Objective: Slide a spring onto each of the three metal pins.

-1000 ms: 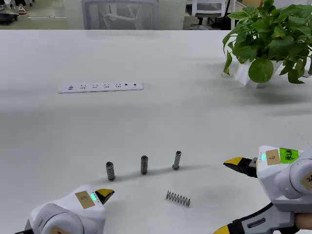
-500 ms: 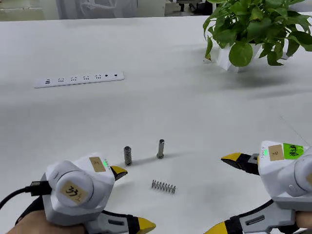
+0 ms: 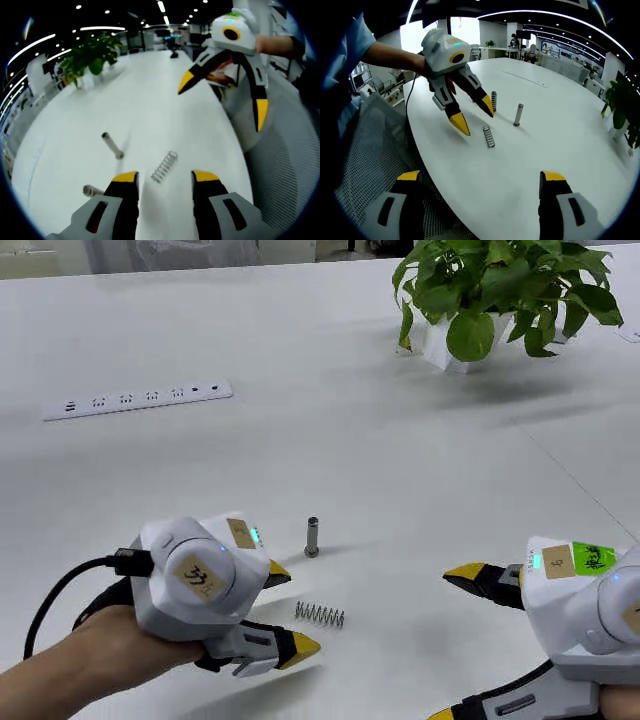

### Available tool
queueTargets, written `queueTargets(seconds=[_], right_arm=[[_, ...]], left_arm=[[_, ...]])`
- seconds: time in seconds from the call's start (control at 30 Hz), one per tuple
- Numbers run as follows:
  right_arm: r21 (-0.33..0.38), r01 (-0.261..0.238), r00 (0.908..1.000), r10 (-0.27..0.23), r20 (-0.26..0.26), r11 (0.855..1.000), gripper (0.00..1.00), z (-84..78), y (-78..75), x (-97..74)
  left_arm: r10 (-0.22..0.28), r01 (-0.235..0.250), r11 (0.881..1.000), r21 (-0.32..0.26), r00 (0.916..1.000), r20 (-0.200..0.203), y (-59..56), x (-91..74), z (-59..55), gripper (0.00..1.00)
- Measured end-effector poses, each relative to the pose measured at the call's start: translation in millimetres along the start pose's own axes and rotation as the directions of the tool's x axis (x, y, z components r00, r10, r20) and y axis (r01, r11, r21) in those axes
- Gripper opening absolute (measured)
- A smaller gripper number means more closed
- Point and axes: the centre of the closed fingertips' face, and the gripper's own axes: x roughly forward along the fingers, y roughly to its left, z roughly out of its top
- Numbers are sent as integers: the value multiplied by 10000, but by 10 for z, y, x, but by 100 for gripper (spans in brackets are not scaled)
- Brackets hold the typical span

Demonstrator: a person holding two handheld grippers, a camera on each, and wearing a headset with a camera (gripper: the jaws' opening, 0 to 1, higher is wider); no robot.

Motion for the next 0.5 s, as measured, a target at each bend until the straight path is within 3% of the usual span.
queueTargets(seconds=[0.1,0.2,0.5], right_arm=[[95,36,10000,-36,64,9999,98,2,-8,-16],[156,66,9999,-67,95,9999,98,-15,-11,-26],[465,11,9998,-22,222,9989,98,-56,57,-32]], left_arm=[[-145,161,9992,373,9990,-427,20,38,-47,42],[-343,388,9972,636,9970,-698,37,80,-64,35],[-763,885,9920,905,9885,-1304,65,173,-109,25]])
